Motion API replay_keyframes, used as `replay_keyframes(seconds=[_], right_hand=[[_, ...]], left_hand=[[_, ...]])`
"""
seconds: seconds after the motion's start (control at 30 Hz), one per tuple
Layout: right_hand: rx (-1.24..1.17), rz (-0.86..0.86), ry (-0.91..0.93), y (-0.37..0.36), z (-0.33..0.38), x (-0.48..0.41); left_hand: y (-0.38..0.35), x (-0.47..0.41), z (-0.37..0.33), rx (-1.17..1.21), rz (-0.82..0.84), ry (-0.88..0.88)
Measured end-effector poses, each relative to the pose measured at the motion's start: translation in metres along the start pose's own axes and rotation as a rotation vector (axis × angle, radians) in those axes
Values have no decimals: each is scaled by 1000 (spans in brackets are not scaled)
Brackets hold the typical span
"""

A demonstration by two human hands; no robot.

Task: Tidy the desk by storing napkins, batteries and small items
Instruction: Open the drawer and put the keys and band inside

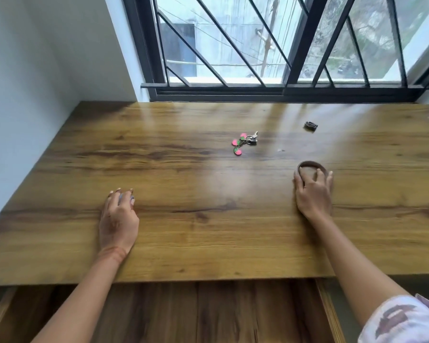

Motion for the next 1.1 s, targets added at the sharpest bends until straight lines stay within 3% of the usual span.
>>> replay_keyframes(seconds=[0.17, 0.27, 0.5, 0.63, 0.8, 0.93, 1.1], right_hand=[[-136, -88, 102, 12, 31, 47], [-190, -148, 183, 24, 56, 90], [-306, -183, 310, 49, 96, 233], [-321, -162, 296, 50, 89, 313], [-277, 7, 192, 32, 66, 372], [-220, 245, 143, 15, 55, 384], [-150, 331, 171, 4, 50, 388]], left_hand=[[11, 40, -2, 110, 65, -22], [28, 85, -7, 100, 30, -147], [64, 200, -9, 206, 56, -189], [56, 259, -13, 249, 222, -165], [35, 312, -19, 119, 439, -151], [18, 327, -28, -8, 500, -155], [-1, 337, -39, -60, 510, -108]])
Point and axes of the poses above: each hand's wrist, its own x-axis away from the middle knuckle, its own y-axis out of the back of the hand, z = x × y, the point moved 4 cm from there along -x, towards the middle knuckle, and after that the axes turned 10 degrees about y, right-handed, at the moved point
